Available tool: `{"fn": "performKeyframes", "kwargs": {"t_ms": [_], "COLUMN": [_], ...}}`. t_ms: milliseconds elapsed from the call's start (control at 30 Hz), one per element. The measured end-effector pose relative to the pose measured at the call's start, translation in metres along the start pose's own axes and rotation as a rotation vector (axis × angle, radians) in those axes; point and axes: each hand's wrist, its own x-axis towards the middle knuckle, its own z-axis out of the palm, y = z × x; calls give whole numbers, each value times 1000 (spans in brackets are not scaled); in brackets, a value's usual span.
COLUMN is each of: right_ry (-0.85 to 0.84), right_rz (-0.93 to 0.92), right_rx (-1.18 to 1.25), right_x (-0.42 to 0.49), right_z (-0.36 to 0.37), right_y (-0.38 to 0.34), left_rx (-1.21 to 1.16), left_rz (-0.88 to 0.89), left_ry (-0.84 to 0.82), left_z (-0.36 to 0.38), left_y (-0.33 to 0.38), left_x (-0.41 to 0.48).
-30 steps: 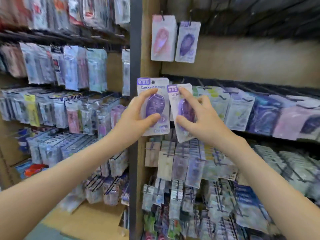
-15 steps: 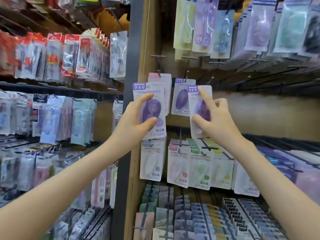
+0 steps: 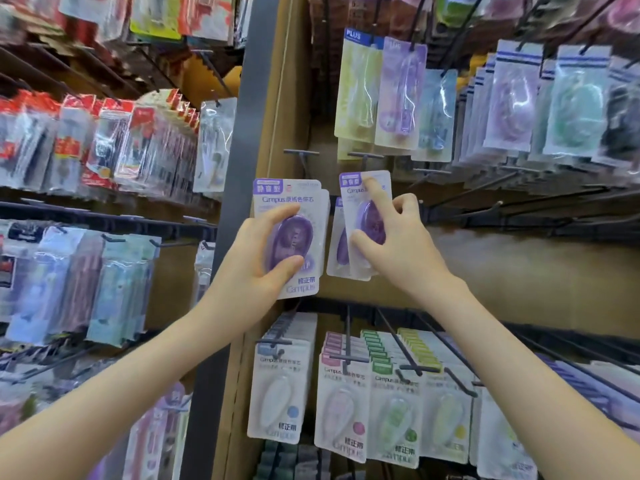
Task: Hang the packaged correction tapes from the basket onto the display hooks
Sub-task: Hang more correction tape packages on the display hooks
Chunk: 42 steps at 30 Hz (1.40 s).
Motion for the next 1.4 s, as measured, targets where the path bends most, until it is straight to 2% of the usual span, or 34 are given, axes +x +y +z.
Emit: {"fn": "performKeyframes", "kwargs": {"t_ms": [200,300,400,533,600,767,933,1067,1167,1200,1267,1333,1400], "right_ry": [-91,-134,-192,-216,-195,-87,-83,-214,-303,-294,-169,-42,-70], "right_rz": [14,64,34,-31,-32,-68,49,239,312,305,224,139,130], "right_rx": [56,189,211,64,-20,-397,-473,-350,-346,-347,-269,34,477], "right_x": [-2,-2,2,4,2,-5,-4,19,25,21,10,-2,-11], "right_z": [-7,-10,-14,-20,-21,-3,35,52,55,53,45,37,29], "right_y": [2,9,16,18,15,2,14,27,28,27,21,10,-4], "left_rx": [-5,-3,-36,-207,-215,-74,100,56,13,-27,-156,-269,-313], "left_rz": [-5,-29,-47,-102,-97,-2,133,77,29,13,-10,-1,41], "left_ry": [38,63,95,51,59,86,39,7,-13,-28,-82,-143,-175], "left_z": [5,10,16,18,16,18,17,19,18,17,16,18,22], "left_y": [-5,-13,-20,-23,-24,-27,-33,-33,-32,-31,-28,-23,-19], "left_x": [4,2,5,11,12,6,-2,-5,-2,-1,1,3,7]}}
